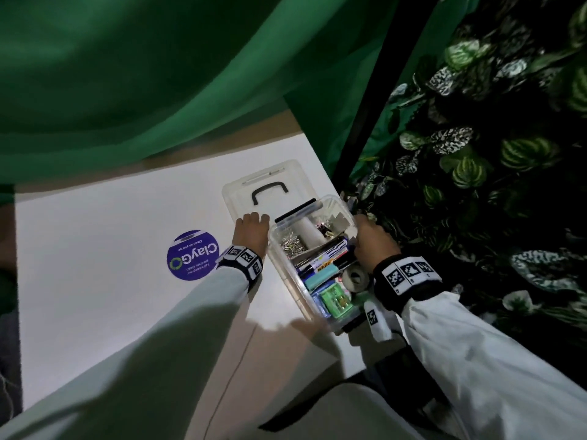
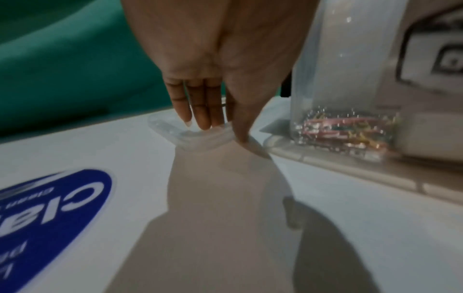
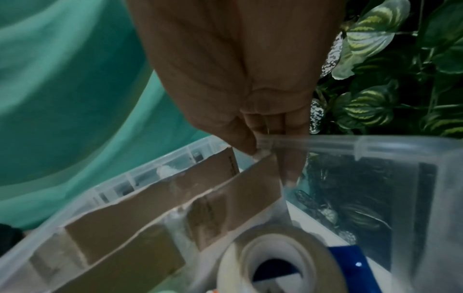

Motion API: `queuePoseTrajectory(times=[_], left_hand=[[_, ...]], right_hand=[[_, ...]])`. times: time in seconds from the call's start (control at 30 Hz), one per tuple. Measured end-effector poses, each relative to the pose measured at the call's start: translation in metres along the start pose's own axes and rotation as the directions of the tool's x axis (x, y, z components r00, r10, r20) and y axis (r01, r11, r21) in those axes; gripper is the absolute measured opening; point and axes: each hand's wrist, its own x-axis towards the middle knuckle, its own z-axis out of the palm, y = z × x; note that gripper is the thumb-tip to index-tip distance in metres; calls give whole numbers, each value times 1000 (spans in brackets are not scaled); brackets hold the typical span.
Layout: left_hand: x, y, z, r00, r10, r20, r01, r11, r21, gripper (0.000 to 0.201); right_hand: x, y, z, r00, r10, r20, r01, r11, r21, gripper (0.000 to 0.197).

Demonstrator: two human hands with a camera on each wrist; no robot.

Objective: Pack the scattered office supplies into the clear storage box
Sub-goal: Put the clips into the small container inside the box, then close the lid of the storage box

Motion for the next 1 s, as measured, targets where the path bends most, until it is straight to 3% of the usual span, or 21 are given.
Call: queuePoseTrajectory(times=[0.13,0.27,0.37,0.5,0.63,0.73,0.83,0.93,1.0], left_hand=[[3,-5,-9,1000,-3,-19,3,999,35,30],[-6,-21,-55,985,-84,-152,62,988,-142,24],[-27,-18,-101,959,-195,-206,112,927,-357,25],[-86,26,-136,972,-152,-180,63,903,-425,24],[-139,84,-118,990,-60,-125,0,902,-431,26],[-157,108,-93,998,-18,-55,-10,884,-468,33],[-161,112,-82,1000,-10,-5,6,846,-534,19],[-150,85,-81,985,-96,-145,1,838,-545,15],[-133,51,-80,953,-190,-237,65,889,-453,28]], right_hand=[[-5,9,3,998,0,62,0,1000,8,35],[-10,4,6,994,-20,103,5,989,145,33],[-13,-10,16,988,-49,144,21,981,194,34],[-13,-29,26,985,-49,167,-14,935,354,28],[-16,-39,24,995,-94,-32,97,856,508,45],[-17,-36,22,991,-137,-7,116,805,582,47],[-13,-31,25,986,-163,29,124,845,521,41],[-13,-30,28,983,-180,41,145,889,434,46],[-11,-30,30,983,-177,45,146,910,389,48]])
